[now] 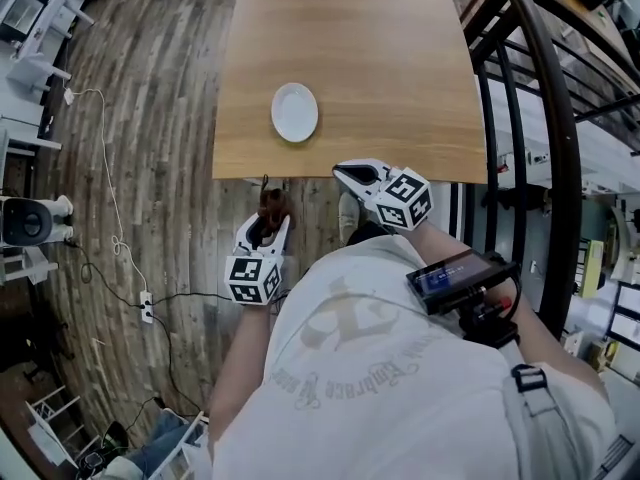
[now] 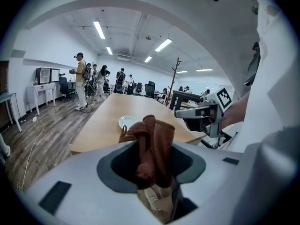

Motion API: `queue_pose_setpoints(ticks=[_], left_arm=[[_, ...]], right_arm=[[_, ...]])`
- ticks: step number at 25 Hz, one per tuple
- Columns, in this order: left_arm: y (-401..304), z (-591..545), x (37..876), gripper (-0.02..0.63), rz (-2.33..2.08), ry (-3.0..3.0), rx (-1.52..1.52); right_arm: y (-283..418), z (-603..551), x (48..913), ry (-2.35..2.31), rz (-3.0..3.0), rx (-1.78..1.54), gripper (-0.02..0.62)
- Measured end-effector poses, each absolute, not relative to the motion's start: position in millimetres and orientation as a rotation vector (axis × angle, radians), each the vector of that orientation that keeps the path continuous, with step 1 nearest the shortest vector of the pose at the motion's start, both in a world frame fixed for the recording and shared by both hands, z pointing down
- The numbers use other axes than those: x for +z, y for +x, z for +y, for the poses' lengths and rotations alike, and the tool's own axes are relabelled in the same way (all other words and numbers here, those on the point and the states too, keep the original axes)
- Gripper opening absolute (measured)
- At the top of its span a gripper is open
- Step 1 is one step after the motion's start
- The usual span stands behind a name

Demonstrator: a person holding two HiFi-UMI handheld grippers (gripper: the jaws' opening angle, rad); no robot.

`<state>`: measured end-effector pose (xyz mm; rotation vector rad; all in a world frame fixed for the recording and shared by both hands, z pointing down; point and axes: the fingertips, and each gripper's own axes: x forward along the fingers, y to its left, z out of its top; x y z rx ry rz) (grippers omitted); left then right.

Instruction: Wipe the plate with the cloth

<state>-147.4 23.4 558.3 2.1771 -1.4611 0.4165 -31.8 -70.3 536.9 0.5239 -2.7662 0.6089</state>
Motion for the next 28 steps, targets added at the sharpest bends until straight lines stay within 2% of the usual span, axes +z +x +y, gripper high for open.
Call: queue_pose_setpoints(ticks=[14, 28], left_arm=[[-147.7, -54.5, 574.1, 0.170, -1.477, 2.068, 0.501], [-161.6, -77.4, 577.9, 0.170, -1.431, 2.102, 0.681]], right_arm=[[-37.2, -155.0, 555.1, 0.450, -2.790, 0.687, 0.012], [-48.1, -163.8, 558.1, 0.448, -2.794, 0.709, 0.012]])
